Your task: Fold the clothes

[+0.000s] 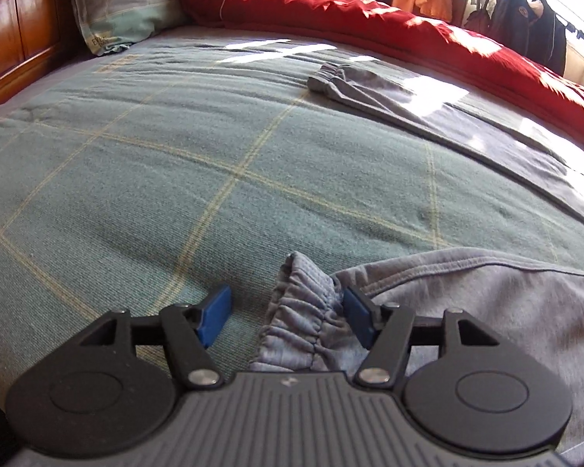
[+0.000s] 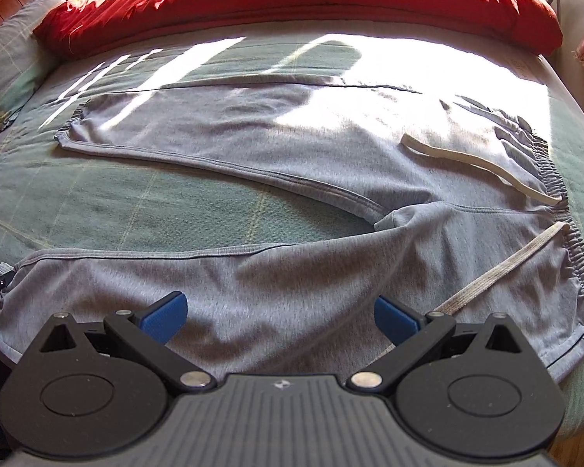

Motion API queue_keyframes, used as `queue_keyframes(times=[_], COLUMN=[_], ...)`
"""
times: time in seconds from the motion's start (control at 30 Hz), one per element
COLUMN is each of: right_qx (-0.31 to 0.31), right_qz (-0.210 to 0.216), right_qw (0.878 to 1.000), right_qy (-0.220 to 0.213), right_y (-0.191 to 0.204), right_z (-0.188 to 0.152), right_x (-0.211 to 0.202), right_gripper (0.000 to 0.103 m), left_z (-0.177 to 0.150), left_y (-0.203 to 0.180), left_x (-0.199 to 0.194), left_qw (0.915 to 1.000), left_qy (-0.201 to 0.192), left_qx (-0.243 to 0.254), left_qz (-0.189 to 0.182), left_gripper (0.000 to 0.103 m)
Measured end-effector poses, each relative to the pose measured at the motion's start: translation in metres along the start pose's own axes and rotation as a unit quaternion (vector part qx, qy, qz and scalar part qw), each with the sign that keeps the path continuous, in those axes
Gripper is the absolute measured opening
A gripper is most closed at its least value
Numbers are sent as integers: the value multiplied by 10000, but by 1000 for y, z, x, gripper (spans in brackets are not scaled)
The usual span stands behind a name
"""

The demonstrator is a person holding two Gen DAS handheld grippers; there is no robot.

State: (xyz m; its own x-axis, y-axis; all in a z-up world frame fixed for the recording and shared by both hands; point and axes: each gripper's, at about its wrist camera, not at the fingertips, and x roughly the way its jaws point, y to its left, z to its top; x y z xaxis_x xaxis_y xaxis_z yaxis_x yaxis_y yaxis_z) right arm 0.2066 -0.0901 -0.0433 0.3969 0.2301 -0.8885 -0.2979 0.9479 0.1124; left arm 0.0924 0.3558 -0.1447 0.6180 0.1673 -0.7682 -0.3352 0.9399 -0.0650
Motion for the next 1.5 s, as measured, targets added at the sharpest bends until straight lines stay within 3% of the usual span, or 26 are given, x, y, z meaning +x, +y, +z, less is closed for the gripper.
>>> queue_keyframes(times=[0.07,0.2,0.33,0.5,0.77,0.87,1.03,1.1,1.23,1.37,1.5], right_qx=[-131,-573,-1118,-1518,-1925,-2498,-3402,-3737,-4190,-4338,-4563], right_qz=[44,162,346,591,834,1142,1235,1305,1418,1476,1277], right_qw=[9999,9982,9931,9866,9777,9615,9311,9161,8929,8821,8711], right_qy=[44,61,119,109,136,121,463,632,840,1095,1294], right_y=[11,36,60,84,106,120,140,146,154,153,153], right_z=[3,12,21,36,55,58,68,68,66,58,41], right_x=[2,-1,1,2,23,43,82,98,122,145,159], right_gripper=[103,103,103,103,103,99,73,68,67,67,67], left_z=[2,6,9,21,41,37,24,24,22,22,20], left_y=[-4,-9,-14,-1,16,19,22,25,25,23,23], left_x=[-1,-5,-5,-12,-21,-12,-1,0,4,5,6], left_qw=[9999,9997,9994,9987,9970,9959,9948,9938,9939,9944,9947], left_qy=[81,238,329,378,115,267,440,458,478,464,436], left_qx=[-3,19,103,-313,-663,-767,-826,-917,-913,-889,-869], left_qz=[60,40,96,-106,-395,-396,-389,-421,-389,-346,-330], left_gripper=[62,46,37,20,18,18,22,23,25,26,26])
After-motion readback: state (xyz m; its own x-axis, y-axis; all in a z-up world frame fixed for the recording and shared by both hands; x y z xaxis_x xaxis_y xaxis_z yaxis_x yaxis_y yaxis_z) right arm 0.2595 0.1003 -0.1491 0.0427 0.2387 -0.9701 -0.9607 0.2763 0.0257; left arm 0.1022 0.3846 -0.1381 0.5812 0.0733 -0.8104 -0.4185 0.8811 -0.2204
